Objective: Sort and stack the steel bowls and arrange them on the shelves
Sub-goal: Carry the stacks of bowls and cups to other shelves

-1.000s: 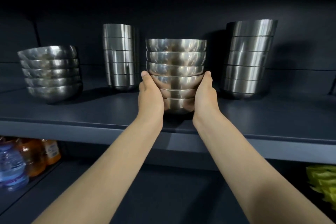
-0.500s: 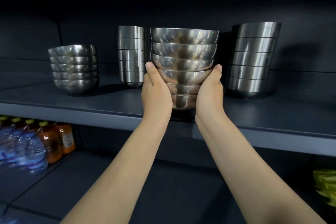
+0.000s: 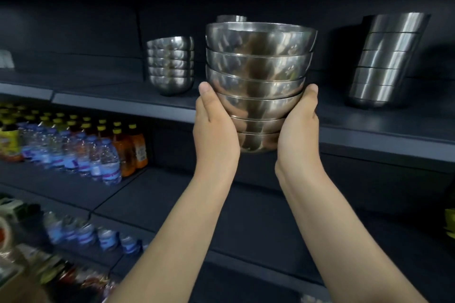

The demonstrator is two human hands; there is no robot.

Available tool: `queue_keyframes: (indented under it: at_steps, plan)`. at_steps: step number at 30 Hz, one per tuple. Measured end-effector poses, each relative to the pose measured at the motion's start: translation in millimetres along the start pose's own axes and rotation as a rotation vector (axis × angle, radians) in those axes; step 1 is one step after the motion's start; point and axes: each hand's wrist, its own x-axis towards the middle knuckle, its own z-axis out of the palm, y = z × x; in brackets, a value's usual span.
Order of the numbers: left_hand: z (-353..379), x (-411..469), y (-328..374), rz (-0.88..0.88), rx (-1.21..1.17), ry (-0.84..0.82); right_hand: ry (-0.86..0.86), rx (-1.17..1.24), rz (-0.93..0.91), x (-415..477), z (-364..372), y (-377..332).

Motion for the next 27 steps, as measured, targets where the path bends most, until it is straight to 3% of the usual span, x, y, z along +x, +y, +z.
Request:
queue_keyframes:
  at_steps: [14, 27]
  plan:
    - [-204, -36, -40, -0.161, 0.137, 0.025, 0.07, 0.069, 0.169, -165, 106, 89]
    - [-286, 6, -178, -0.249, 0.151, 0.084, 0.053, 0.032, 0.333, -157, 172, 237]
